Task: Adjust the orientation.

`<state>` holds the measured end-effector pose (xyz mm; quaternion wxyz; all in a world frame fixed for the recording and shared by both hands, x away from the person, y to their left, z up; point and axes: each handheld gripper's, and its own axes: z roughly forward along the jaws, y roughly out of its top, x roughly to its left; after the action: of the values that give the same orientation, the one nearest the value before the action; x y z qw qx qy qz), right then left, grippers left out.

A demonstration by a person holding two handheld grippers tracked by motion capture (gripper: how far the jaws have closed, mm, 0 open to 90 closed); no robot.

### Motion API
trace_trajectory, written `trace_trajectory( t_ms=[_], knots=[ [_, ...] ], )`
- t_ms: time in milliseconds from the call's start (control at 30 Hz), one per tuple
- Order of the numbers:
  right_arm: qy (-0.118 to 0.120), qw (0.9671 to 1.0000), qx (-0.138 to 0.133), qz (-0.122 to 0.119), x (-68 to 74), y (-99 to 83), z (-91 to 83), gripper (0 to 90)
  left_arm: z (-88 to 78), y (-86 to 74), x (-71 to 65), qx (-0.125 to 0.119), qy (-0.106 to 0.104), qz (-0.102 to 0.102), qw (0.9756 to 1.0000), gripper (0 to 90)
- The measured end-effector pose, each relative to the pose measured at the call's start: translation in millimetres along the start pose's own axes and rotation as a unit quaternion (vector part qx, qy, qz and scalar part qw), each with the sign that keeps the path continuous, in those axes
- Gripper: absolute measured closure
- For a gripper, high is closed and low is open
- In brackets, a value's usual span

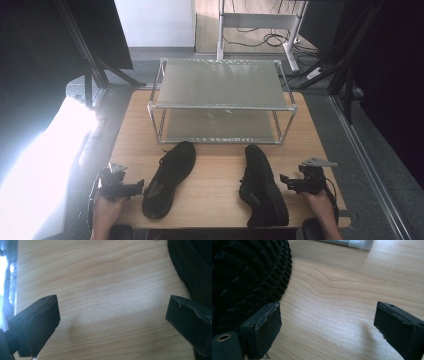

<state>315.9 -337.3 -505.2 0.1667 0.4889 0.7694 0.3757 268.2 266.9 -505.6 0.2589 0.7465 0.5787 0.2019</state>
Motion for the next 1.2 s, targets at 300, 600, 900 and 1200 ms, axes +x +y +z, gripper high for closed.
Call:
trace_trajectory(
  t_ms=[300, 600, 900, 1200],
  knots=[
    [0.002, 1.0000, 0.000, 0.000, 0.4, 0.6, 0.5, 8.2, 0.1, 0.0, -14.8, 0.007, -0.018, 0.031, 0.9993, 0.9],
    [0.003, 1.0000, 0.001, -0.001, 0.7, 1.3, 0.9, 8.4, -1.2, -0.3, -30.4, 0.017, -0.037, 0.056, 0.9976, 1.3],
    [0.004, 1.0000, 0.000, -0.001, 1.4, 1.7, 0.6, 8.5, -0.2, 1.8, -57.3, 0.023, -0.046, 0.098, 0.9938, 0.0],
    [0.003, 1.0000, 0.001, -0.001, 1.8, 1.7, 0.3, 8.7, 2.0, 5.1, -68.1, 0.019, -0.064, 0.110, 0.9917, 0.0]
  ],
)
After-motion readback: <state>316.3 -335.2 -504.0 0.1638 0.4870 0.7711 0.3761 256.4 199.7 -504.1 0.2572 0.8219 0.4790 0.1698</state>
